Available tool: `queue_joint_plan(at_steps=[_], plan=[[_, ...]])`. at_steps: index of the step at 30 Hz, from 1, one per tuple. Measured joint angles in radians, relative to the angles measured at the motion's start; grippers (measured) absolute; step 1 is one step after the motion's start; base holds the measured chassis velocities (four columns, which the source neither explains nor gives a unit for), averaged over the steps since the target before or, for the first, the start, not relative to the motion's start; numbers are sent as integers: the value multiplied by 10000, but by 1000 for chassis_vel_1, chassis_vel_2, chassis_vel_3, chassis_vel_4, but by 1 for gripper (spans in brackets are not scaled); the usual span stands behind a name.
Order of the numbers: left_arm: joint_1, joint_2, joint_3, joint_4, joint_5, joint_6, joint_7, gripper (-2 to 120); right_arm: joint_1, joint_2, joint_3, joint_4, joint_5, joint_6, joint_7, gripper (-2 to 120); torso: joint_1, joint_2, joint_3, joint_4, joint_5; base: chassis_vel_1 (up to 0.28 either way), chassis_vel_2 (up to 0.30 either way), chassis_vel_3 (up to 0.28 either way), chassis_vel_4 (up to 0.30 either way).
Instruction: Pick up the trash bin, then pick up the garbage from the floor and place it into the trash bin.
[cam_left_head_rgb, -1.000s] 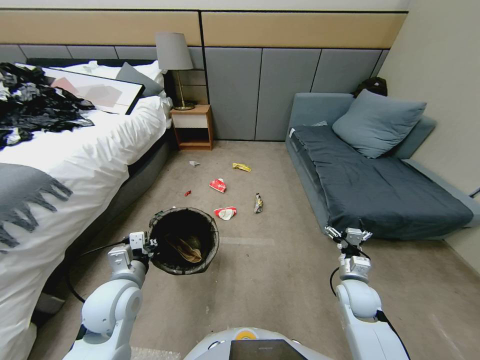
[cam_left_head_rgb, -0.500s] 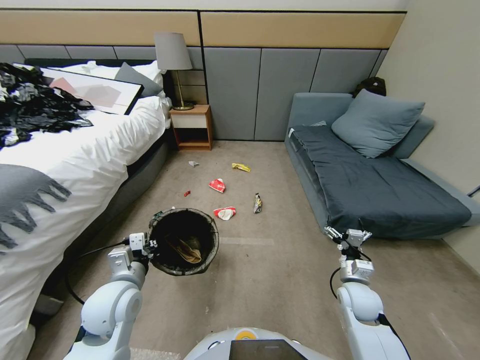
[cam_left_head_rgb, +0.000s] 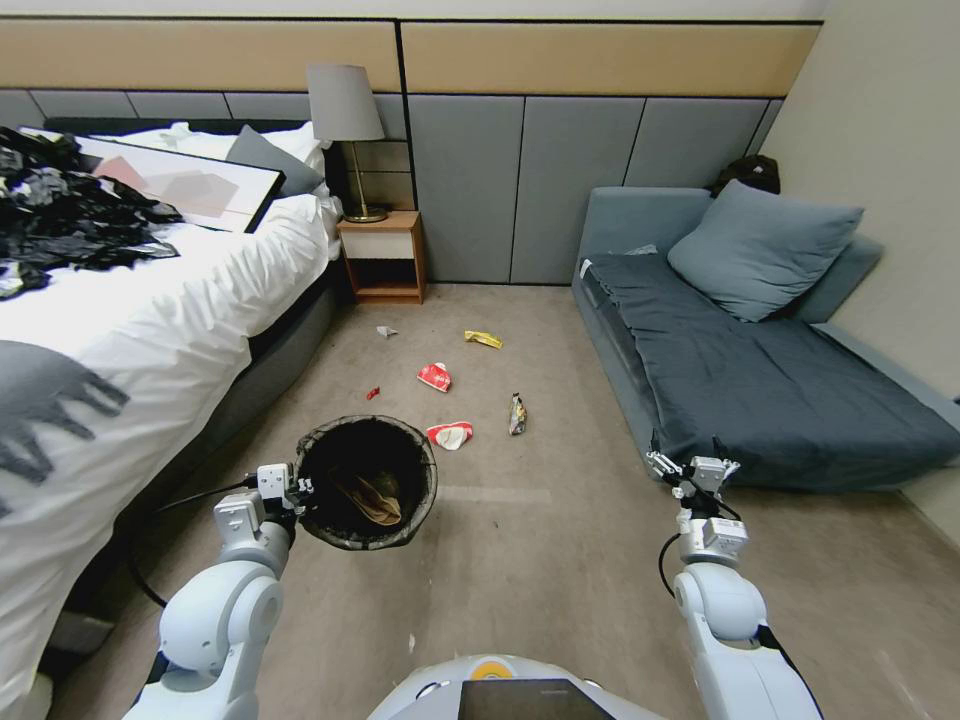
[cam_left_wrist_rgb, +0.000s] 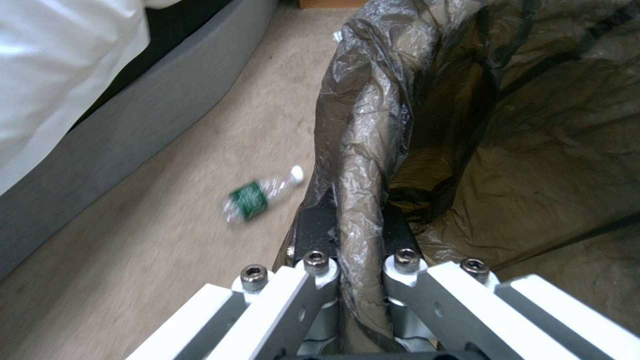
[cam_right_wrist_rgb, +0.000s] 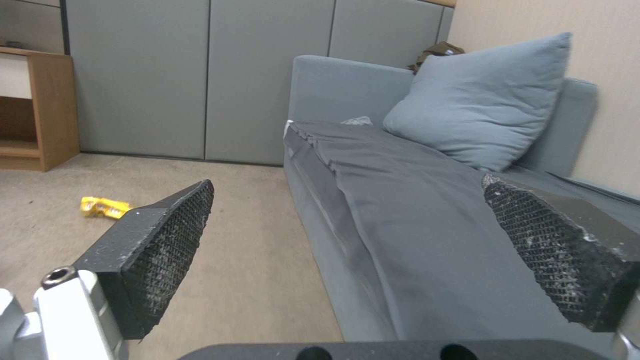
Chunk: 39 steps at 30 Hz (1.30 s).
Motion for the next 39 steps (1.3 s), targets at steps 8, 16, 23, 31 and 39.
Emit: queue_joint_plan(at_steps=[8, 16, 23, 31, 39], plan=[[-76, -16, 19, 94, 14, 4, 2, 0, 45, 8, -29, -86, -2, -15, 16, 100, -1, 0, -1, 2, 1, -323, 314, 319, -320], [-112, -17, 28, 191, 29, 8, 22, 0, 64, 10, -87, -135, -10, -7, 29, 100, 1, 0, 0, -1, -2, -356, 368, 365, -370], [-145, -22, 21, 240, 40, 7, 19, 0, 77, 21, -129, 47, -62, -25, 124, 100, 3, -1, 1, 0, 3, -278, 295, 272, -290], [-99, -74, 6, 247, 82, -6, 18, 0, 31, -47, -146, 172, -114, -22, 334, 100, 0, 0, -2, 1, 1, -60, 56, 67, -54], [-88, -115, -13, 246, 128, -23, 21, 0, -44, -452, -547, 614, 238, -1132, 951, 100, 0, 0, -1, 0, 0, 31, -32, -31, 12]])
